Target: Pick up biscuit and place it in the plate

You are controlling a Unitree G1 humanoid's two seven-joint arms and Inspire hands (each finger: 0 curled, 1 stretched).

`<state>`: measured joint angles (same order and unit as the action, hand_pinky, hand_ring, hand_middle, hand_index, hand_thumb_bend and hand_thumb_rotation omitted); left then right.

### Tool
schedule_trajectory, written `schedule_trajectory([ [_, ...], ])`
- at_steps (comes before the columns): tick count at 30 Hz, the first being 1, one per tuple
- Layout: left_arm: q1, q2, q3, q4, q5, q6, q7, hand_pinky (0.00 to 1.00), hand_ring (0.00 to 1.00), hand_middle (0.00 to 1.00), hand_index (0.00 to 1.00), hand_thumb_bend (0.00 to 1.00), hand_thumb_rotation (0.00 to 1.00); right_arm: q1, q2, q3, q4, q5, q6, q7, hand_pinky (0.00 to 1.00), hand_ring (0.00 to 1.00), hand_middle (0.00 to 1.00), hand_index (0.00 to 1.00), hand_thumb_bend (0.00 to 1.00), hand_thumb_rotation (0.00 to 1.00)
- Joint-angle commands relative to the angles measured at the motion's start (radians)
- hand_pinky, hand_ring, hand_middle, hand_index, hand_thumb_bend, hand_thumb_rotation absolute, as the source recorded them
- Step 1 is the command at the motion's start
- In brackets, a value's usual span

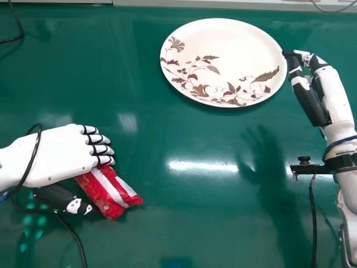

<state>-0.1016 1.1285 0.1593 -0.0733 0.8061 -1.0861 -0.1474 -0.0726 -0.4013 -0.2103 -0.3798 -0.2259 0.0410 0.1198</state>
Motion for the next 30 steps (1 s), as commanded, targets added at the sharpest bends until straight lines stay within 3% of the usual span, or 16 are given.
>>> schedule_trajectory([
  [1, 0.009, 0.018, -0.086, 0.002, 0.054, -0.026, -0.057, 0.67, 0.81, 0.77, 0.73, 0.94, 0.0, -0.002, 0.003, -0.005, -0.013, 0.011, -0.012, -0.003, 0.69, 0.81, 0.84, 0.82, 0.6, 0.53],
  [4, -0.022, 0.013, -0.132, -0.002, 0.069, -0.003, -0.072, 0.66, 0.79, 0.74, 0.69, 0.92, 0.0, -0.001, 0.005, -0.009, -0.023, 0.023, -0.01, -0.002, 0.69, 0.81, 0.85, 0.82, 0.61, 0.54],
  [8, -0.064, -0.005, -0.184, -0.003, 0.129, 0.018, -0.047, 0.57, 0.67, 0.64, 0.58, 0.93, 0.01, 0.001, 0.005, -0.013, -0.03, 0.038, -0.016, -0.002, 0.69, 0.81, 0.85, 0.82, 0.59, 0.55],
  [9, -0.071, -0.013, -0.194, 0.0, 0.145, 0.027, -0.035, 0.53, 0.6, 0.59, 0.54, 0.74, 0.03, 0.001, 0.003, -0.014, -0.03, 0.037, -0.021, -0.003, 0.68, 0.81, 0.84, 0.82, 0.59, 0.56],
  [10, -0.076, -0.02, -0.202, 0.001, 0.16, 0.038, -0.022, 0.44, 0.49, 0.49, 0.5, 0.61, 0.05, 0.001, 0.0, -0.014, -0.029, 0.031, -0.027, -0.006, 0.68, 0.8, 0.84, 0.82, 0.58, 0.57],
  [12, -0.086, -0.031, -0.22, 0.004, 0.183, 0.061, -0.004, 0.27, 0.31, 0.35, 0.48, 0.54, 0.06, 0.001, 0.0, -0.015, -0.027, 0.03, -0.039, -0.01, 0.67, 0.79, 0.83, 0.81, 0.58, 0.57],
  [14, -0.093, -0.041, -0.234, 0.008, 0.205, 0.084, 0.021, 0.22, 0.26, 0.31, 0.48, 0.53, 0.06, 0.001, 0.0, -0.017, -0.028, 0.025, -0.046, -0.014, 0.66, 0.79, 0.83, 0.8, 0.58, 0.57],
  [19, -0.097, -0.049, -0.257, 0.012, 0.226, 0.139, 0.058, 0.19, 0.24, 0.29, 0.48, 0.52, 0.06, -0.004, 0.001, -0.02, -0.007, 0.008, -0.102, -0.036, 0.63, 0.76, 0.8, 0.78, 0.56, 0.55],
  [24, -0.107, -0.044, -0.282, 0.026, 0.141, 0.176, 0.005, 0.22, 0.26, 0.32, 0.48, 0.52, 0.06, -0.008, 0.004, -0.027, 0.022, 0.023, -0.148, -0.045, 0.62, 0.75, 0.8, 0.77, 0.57, 0.55],
  [30, -0.115, -0.049, -0.277, 0.031, 0.113, 0.189, 0.035, 0.21, 0.26, 0.32, 0.48, 0.52, 0.06, -0.003, 0.004, -0.031, 0.019, 0.016, -0.147, -0.049, 0.61, 0.74, 0.79, 0.77, 0.57, 0.56],
])
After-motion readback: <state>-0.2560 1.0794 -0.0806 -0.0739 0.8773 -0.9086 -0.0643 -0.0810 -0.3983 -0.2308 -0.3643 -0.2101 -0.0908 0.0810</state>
